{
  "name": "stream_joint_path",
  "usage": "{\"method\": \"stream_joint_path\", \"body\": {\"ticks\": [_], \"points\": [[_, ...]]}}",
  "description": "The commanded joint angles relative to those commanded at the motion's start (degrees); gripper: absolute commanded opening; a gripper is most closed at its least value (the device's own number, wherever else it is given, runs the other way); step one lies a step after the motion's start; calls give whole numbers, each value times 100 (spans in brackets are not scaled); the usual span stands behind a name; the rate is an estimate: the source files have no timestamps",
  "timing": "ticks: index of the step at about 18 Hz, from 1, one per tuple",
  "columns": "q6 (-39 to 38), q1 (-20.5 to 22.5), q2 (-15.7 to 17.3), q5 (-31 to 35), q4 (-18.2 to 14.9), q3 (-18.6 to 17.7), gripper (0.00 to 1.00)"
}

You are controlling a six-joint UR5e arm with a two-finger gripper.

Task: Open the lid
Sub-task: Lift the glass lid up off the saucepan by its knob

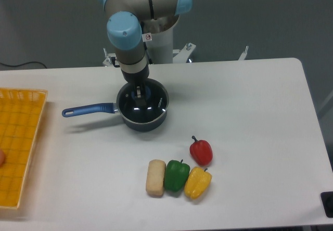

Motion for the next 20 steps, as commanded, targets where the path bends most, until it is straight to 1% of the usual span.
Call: {"method": "stream_joint_path", "body": {"ticks": [3, 5, 9, 13, 17, 20], "points": [[0, 44, 0, 0, -325, 220, 51], [0, 105, 0, 0, -449, 325, 50], [0, 272, -52, -18, -458, 422, 50], [18, 290, -88, -17, -458, 466, 50], [9, 369, -167, -26, -476, 598, 50], [17, 422, -184, -26, -581, 730, 50]]}}
